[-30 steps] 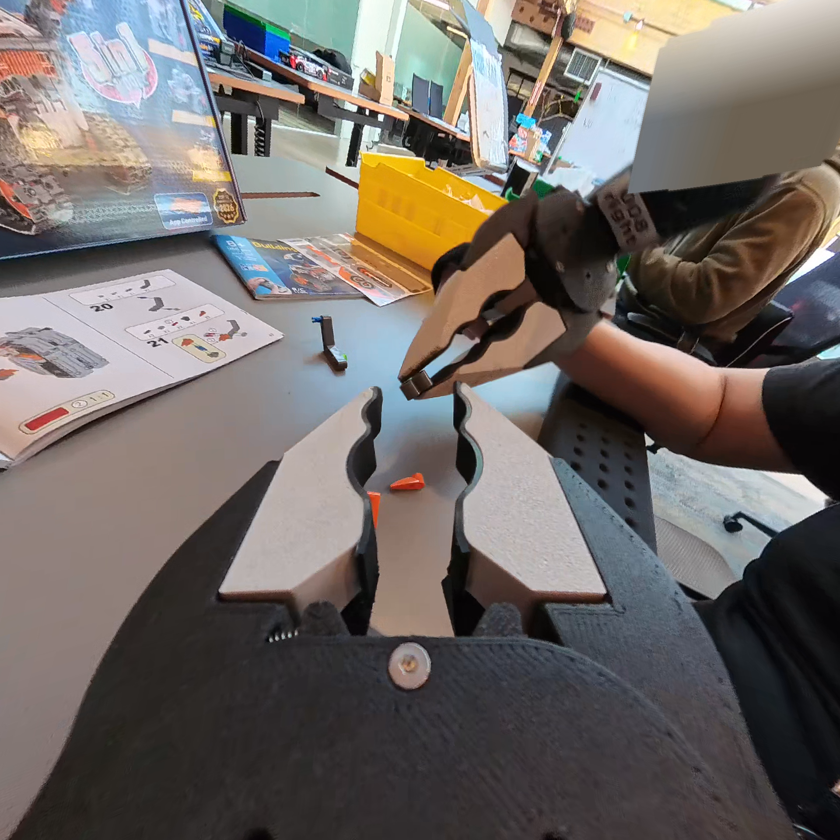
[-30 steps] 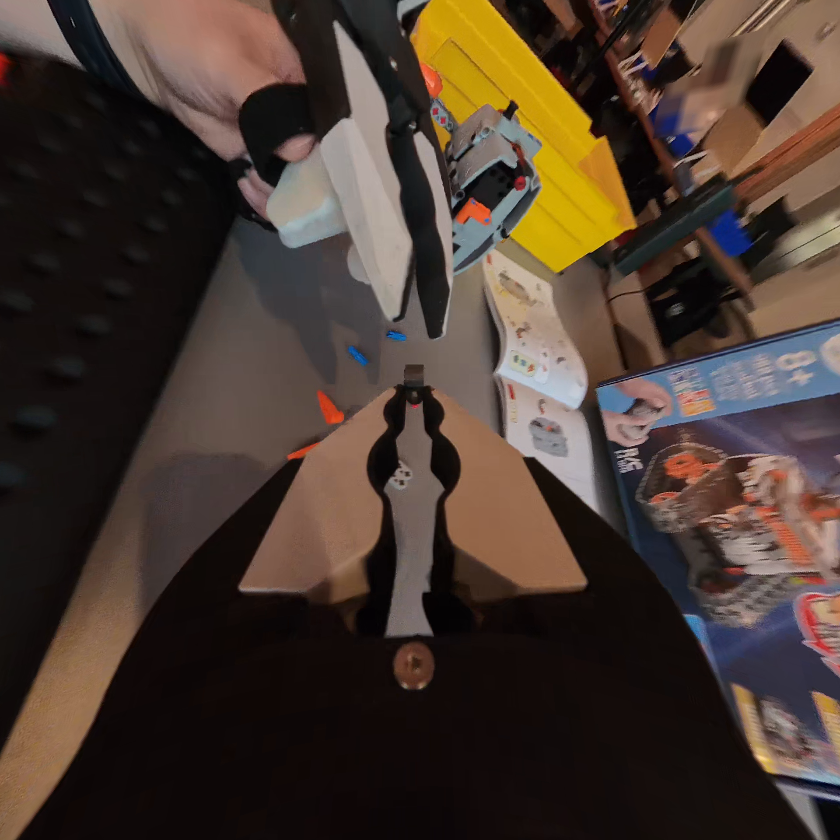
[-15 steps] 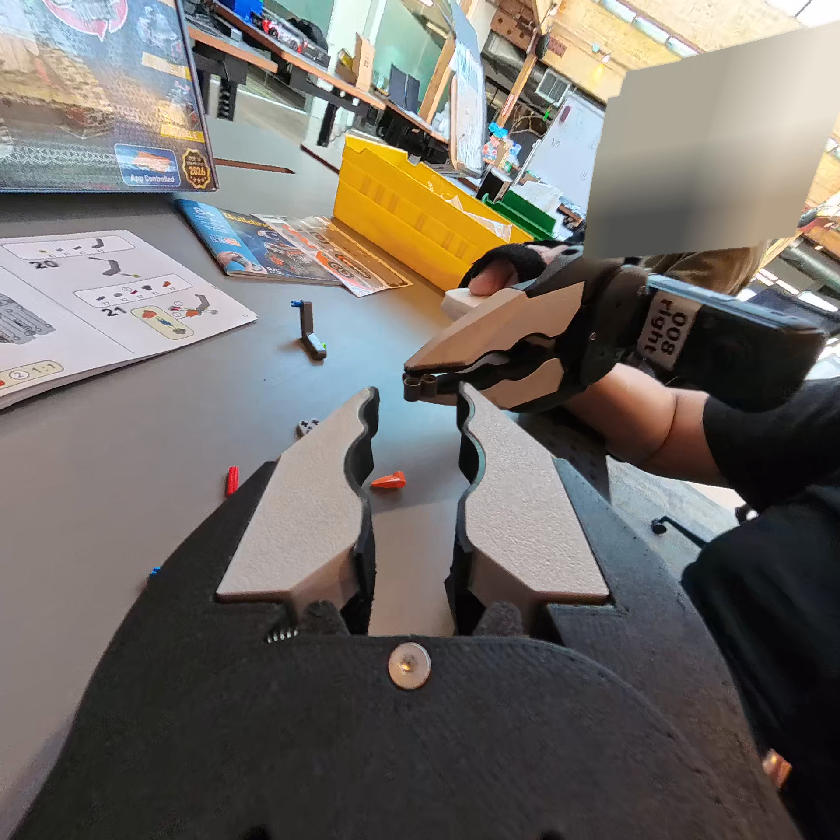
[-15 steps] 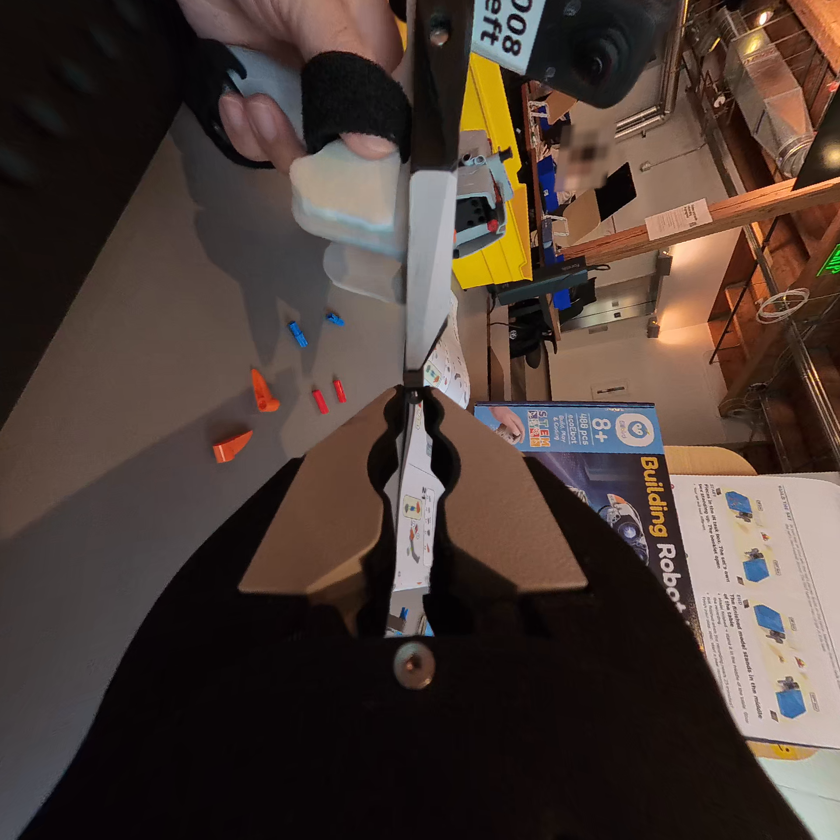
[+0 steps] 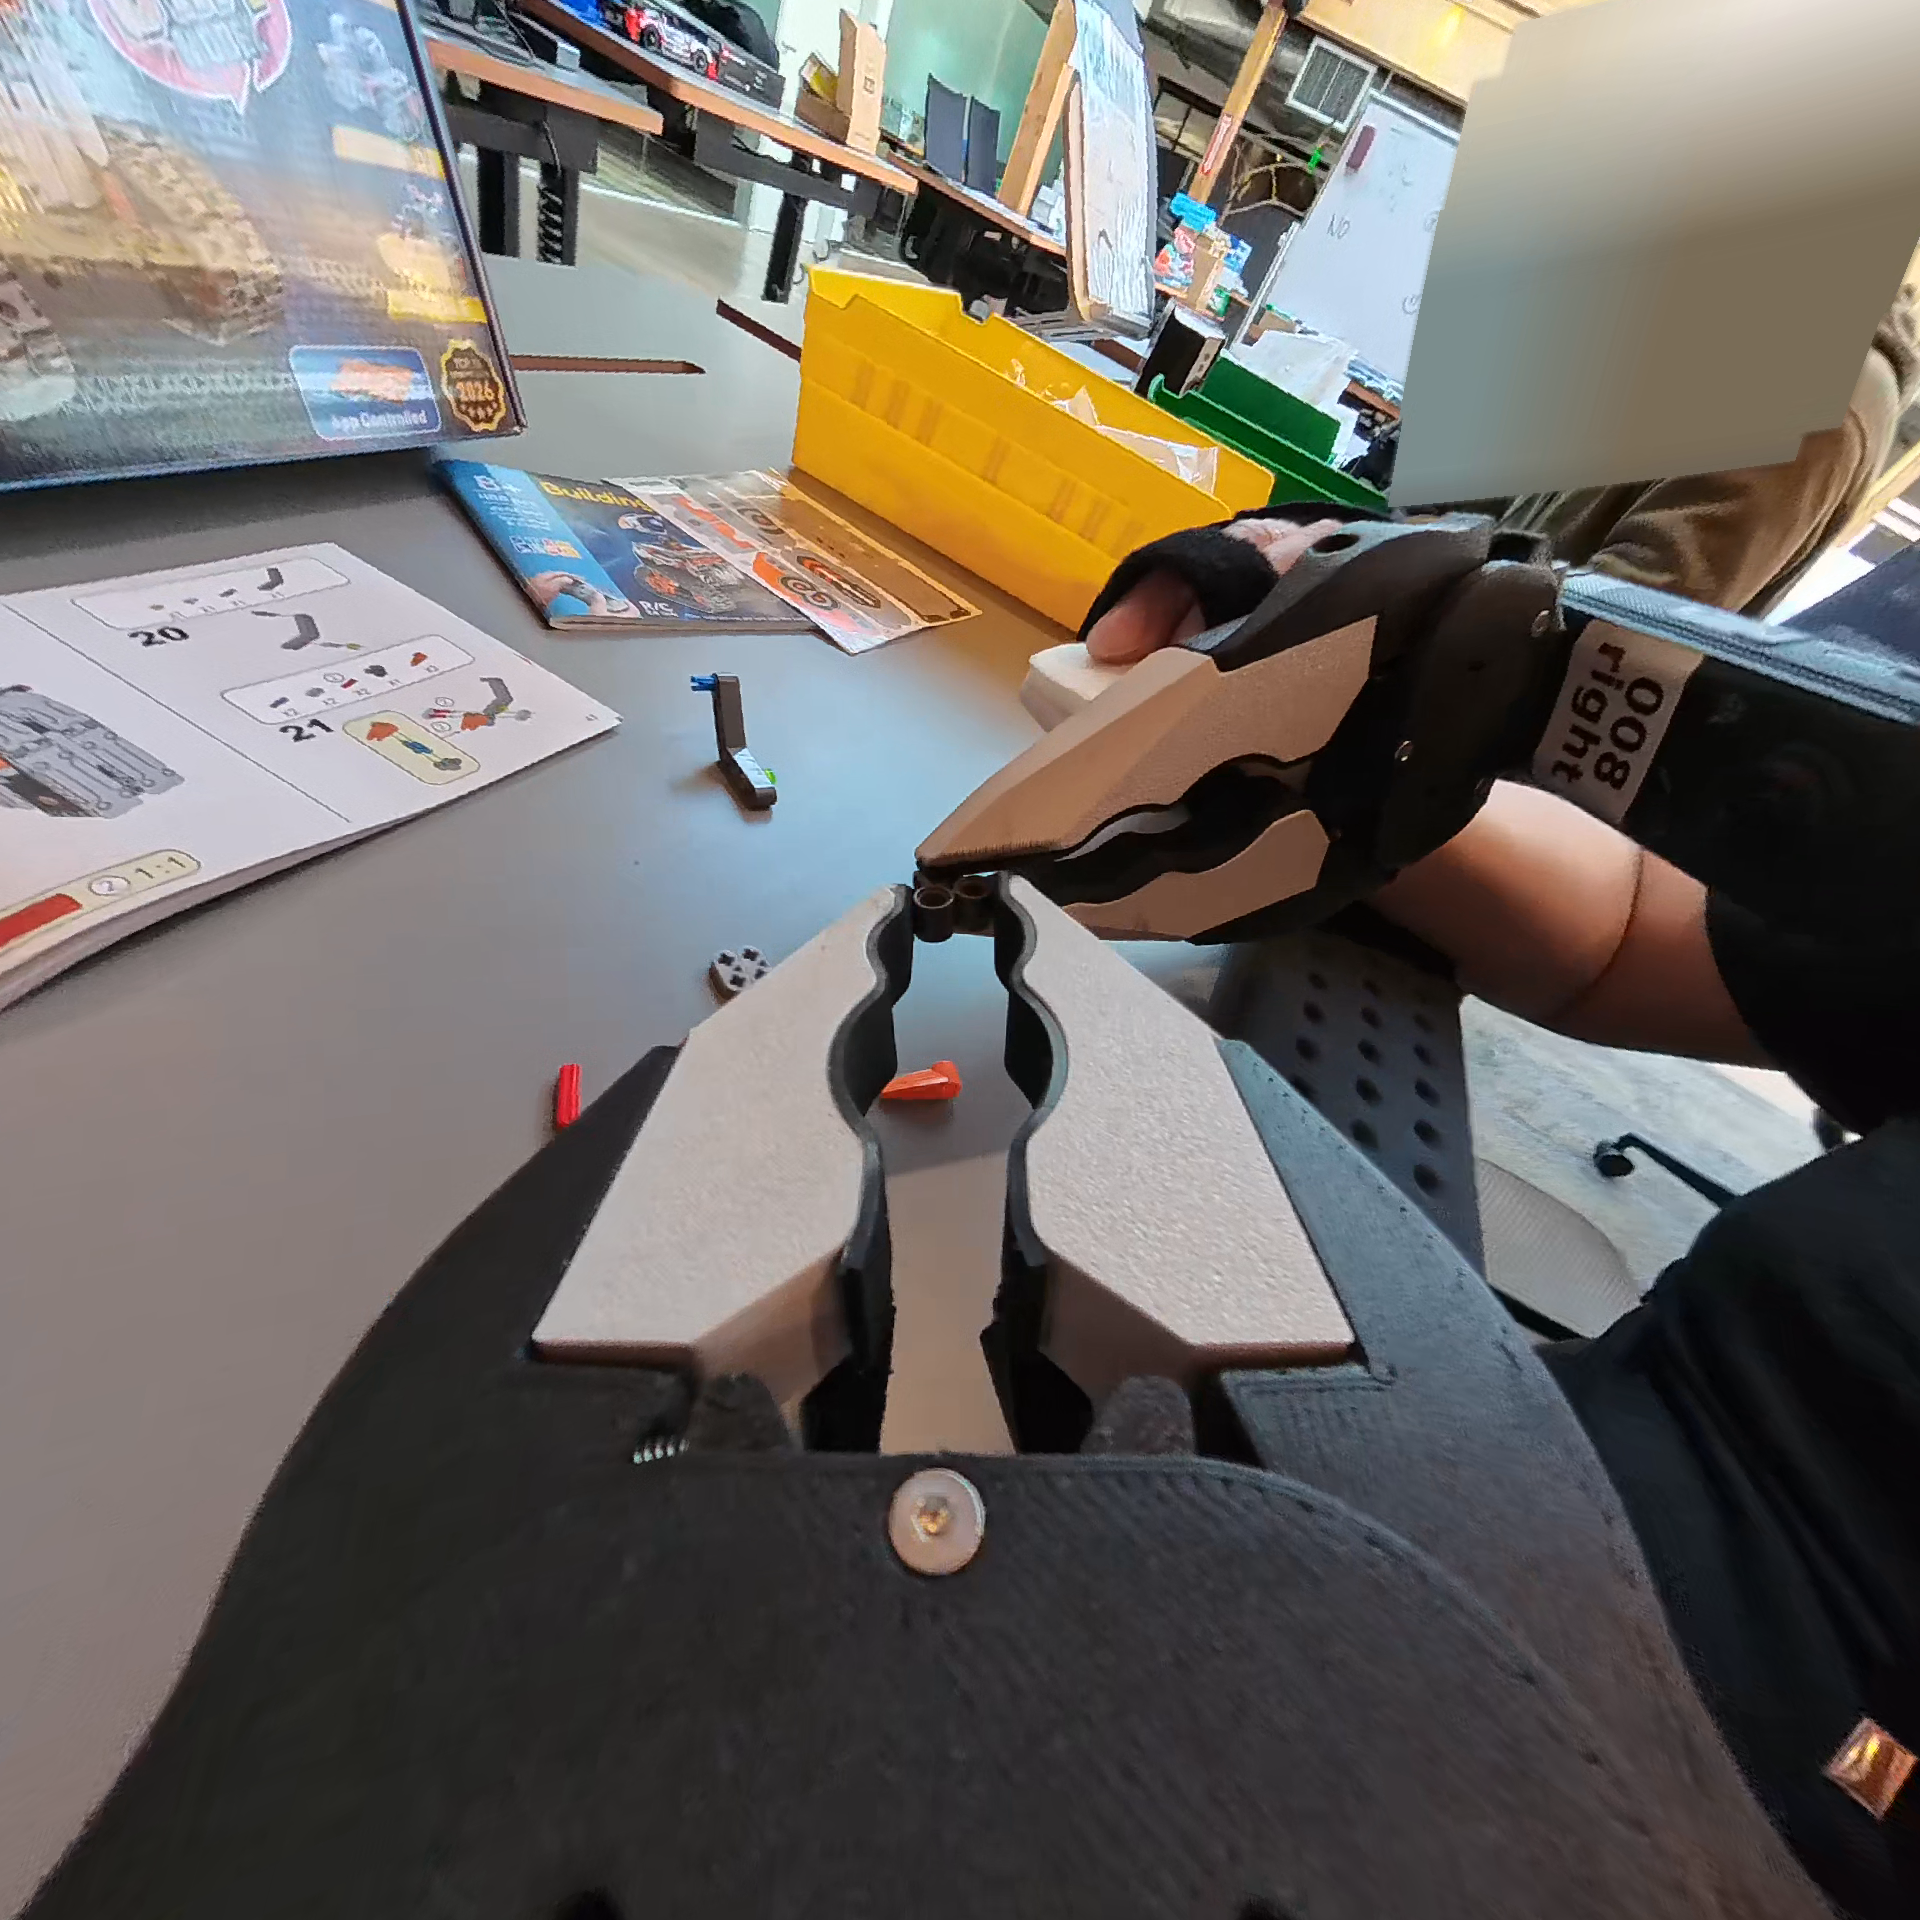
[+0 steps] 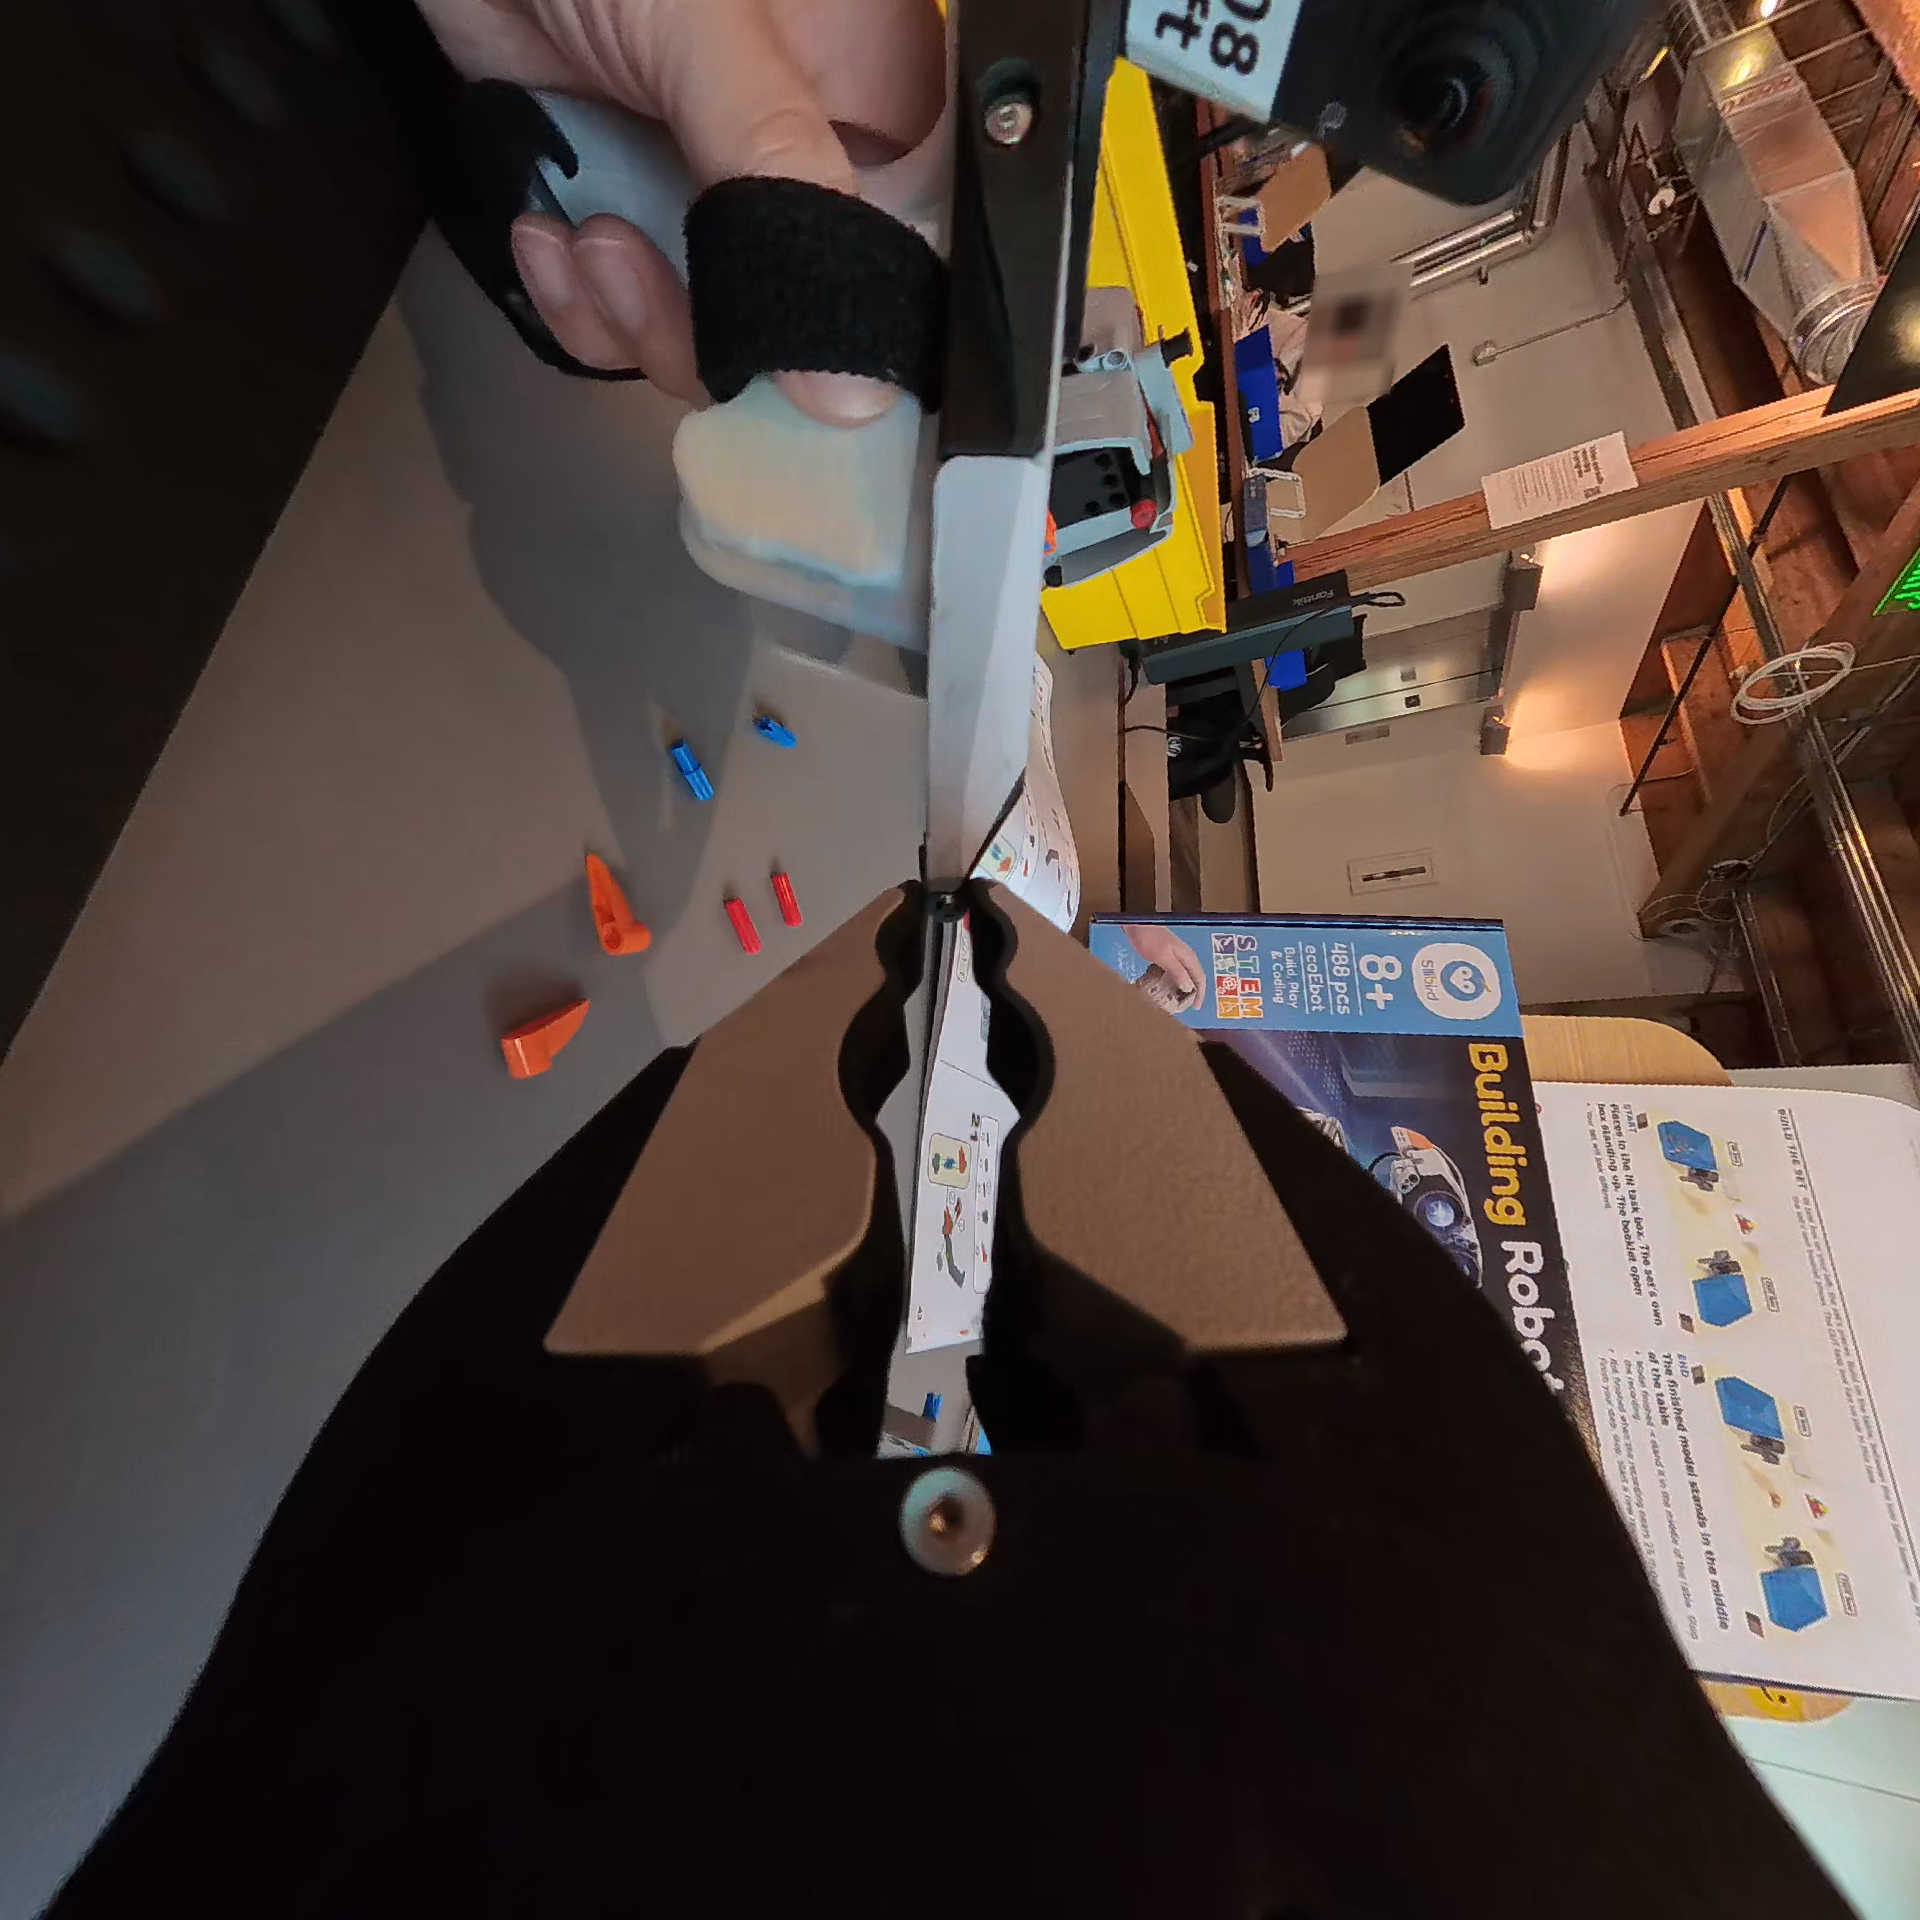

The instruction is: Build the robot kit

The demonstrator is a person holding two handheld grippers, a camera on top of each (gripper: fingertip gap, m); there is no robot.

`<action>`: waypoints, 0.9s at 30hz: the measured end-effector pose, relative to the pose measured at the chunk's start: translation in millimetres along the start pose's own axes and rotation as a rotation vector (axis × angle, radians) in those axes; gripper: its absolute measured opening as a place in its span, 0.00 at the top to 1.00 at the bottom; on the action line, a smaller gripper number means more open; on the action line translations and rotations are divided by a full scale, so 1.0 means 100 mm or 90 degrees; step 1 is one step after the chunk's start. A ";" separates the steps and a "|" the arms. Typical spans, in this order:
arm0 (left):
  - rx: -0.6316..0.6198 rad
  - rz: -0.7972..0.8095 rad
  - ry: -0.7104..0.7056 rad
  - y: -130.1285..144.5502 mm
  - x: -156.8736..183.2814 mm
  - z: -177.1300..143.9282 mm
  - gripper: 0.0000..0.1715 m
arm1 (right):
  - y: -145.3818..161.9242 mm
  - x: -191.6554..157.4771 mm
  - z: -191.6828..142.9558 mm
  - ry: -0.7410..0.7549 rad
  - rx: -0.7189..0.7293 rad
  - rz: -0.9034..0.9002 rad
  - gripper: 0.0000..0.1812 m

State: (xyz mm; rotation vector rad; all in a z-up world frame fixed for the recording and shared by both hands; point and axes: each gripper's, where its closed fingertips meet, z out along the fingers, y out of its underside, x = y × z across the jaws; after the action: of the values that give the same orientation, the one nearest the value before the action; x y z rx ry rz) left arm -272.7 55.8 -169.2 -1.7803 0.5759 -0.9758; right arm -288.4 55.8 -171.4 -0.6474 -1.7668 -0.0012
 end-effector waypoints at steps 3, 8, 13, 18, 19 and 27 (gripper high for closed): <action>0.002 0.053 -0.028 -0.02 0.00 -0.02 0.92 | -0.02 0.04 -0.01 0.008 0.015 0.025 0.94; 0.039 0.194 -0.105 -0.16 0.01 -0.10 0.92 | 0.00 0.24 -0.07 0.016 0.069 0.200 0.80; 0.043 0.336 -0.183 -0.22 0.05 -0.13 0.92 | 0.09 0.34 -0.13 -0.152 0.154 0.645 0.72; 0.043 0.355 -0.191 -0.22 0.06 -0.12 0.92 | -0.01 0.34 -0.19 -0.355 0.266 0.966 0.83; 0.045 0.354 -0.190 -0.22 0.06 -0.13 0.92 | -0.03 0.31 -0.19 -0.385 0.272 1.000 0.84; 0.049 0.367 -0.157 -0.21 0.17 -0.09 0.92 | -0.18 0.21 -0.19 -0.550 0.313 1.170 0.90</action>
State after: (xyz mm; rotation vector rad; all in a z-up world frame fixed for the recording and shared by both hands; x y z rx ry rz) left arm -271.8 46.5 -142.1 -1.5068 0.8177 -0.3703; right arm -282.2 43.2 -140.8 -1.7838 -1.1369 2.0966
